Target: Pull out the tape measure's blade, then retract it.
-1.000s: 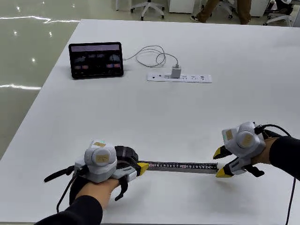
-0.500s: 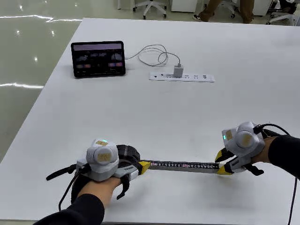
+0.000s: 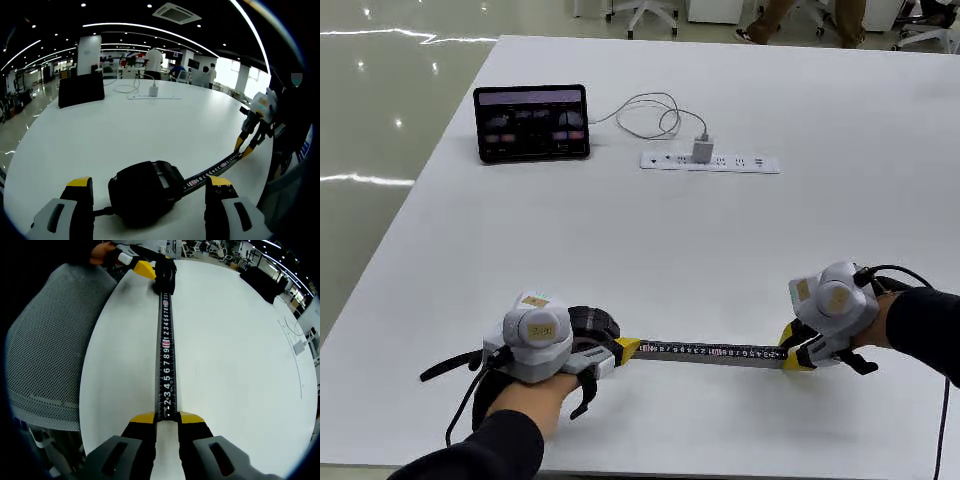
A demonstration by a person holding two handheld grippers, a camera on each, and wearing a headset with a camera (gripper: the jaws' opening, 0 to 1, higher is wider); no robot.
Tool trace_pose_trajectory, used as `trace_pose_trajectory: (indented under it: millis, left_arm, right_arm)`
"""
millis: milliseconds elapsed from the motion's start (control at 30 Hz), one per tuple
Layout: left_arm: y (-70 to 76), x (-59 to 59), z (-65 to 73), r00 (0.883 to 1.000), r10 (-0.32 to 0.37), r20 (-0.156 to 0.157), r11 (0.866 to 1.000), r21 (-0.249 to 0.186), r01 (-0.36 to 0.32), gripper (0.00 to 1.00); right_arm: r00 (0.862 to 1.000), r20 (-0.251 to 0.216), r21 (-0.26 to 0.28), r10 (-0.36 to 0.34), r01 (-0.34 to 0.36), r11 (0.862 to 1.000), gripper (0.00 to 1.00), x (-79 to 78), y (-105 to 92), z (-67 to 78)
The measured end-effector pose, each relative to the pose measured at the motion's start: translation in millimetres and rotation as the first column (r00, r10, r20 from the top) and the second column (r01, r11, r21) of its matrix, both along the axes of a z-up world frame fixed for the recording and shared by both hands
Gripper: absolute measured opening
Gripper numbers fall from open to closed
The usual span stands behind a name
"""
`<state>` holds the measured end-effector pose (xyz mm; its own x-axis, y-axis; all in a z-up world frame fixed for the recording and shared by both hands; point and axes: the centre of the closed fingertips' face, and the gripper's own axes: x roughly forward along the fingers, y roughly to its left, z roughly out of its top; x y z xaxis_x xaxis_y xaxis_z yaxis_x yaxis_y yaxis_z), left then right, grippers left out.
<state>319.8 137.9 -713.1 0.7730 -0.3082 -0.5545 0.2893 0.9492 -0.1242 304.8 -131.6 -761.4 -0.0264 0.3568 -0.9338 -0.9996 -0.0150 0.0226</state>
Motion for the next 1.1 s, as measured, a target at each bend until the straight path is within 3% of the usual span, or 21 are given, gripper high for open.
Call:
trace_pose_trajectory:
  millis: [200,500,667,967,1100]
  left_arm:
    - [-3.1,-1.4,-1.2,1.000,-0.008,-0.008,1.000,-0.008,0.008,0.87]
    - [-1.4,-1.5,-5.7,0.999,0.019,-0.029,1.000,-0.024,-0.019,0.81]
    - [0.2,-1.0,-7.8,0.999,0.030,-0.035,0.999,-0.020,-0.031,0.78]
    - [0.9,0.9,-12.3,0.998,0.048,-0.039,0.999,-0.002,-0.049,0.69]
    - [0.9,-1.0,-15.2,0.996,0.061,-0.058,0.998,-0.012,-0.062,0.65]
  right_arm:
    - [1.000,0.015,-0.033,0.018,-0.017,0.999,0.11,-0.7,1.4,-0.6]
    - [0.999,0.025,-0.049,-0.021,0.022,0.999,0.11,0.4,1.0,-1.6]
    - [0.999,0.032,-0.046,-0.001,0.003,0.999,0.11,-0.1,0.3,-1.2]
    - [1.000,0.001,-0.034,-0.016,0.016,0.999,0.10,0.8,0.5,-0.5]
    - [1.000,-0.005,-0.038,-0.023,0.023,0.999,0.10,0.5,0.3,-0.9]
